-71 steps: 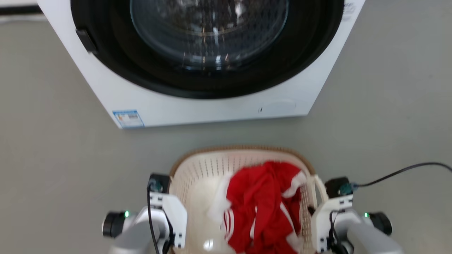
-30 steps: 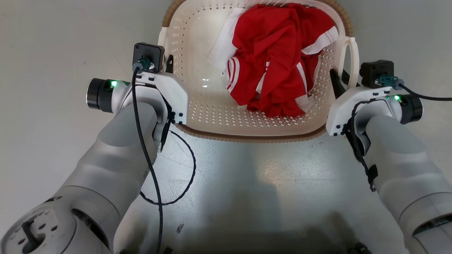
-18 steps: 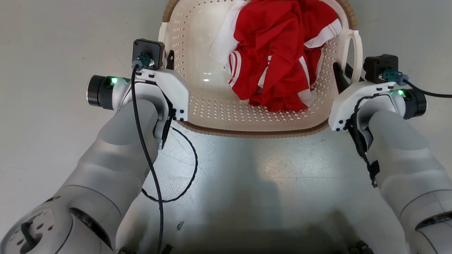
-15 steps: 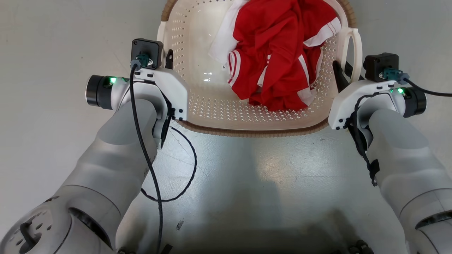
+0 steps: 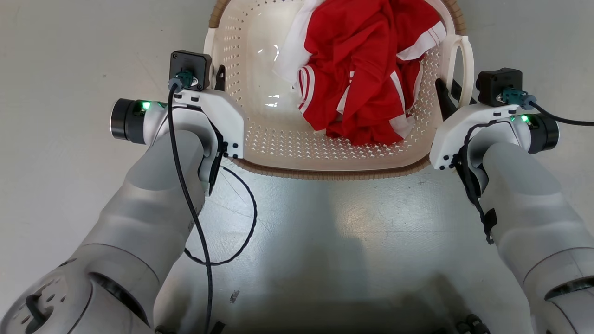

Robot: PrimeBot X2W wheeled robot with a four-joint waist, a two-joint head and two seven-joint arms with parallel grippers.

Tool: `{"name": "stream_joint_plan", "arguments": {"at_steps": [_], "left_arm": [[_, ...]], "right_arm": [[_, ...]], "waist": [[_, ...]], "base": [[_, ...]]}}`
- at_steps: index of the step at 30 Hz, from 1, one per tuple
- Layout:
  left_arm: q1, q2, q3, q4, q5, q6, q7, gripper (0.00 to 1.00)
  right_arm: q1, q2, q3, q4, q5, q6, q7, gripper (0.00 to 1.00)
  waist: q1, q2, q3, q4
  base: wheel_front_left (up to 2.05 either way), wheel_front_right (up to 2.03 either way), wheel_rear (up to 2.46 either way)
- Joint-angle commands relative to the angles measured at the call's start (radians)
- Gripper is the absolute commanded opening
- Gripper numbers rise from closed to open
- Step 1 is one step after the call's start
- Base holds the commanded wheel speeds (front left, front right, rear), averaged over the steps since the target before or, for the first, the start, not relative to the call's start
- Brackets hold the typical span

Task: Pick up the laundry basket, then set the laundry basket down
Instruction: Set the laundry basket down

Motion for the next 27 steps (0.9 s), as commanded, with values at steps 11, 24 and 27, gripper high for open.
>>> {"name": "stream_joint_plan", "arguments": {"at_steps": [11,24,27], "left_arm": [[0.002,0.000,0.032,0.005,0.034,-0.017,-0.014,1.00],[0.019,-0.001,0.056,0.007,0.037,-0.016,-0.014,1.00],[0.023,-0.001,0.062,0.004,0.036,-0.012,-0.014,1.00]], "right_arm": [[0.045,0.029,0.013,-0.009,0.015,0.007,-0.017,1.00],[0.047,0.029,-0.019,-0.009,-0.015,0.007,-0.030,1.00],[0.047,0.029,-0.038,-0.011,-0.031,0.007,-0.031,1.00]], "waist": [[0.0000,0.0000,-0.002,-0.005],[0.0000,0.0000,-0.020,-0.001],[0.0000,0.0000,-0.028,-0.002]], "base": [[0.00,0.00,0.00],[0.00,0.00,0.00],[0.00,0.00,0.00]]}}
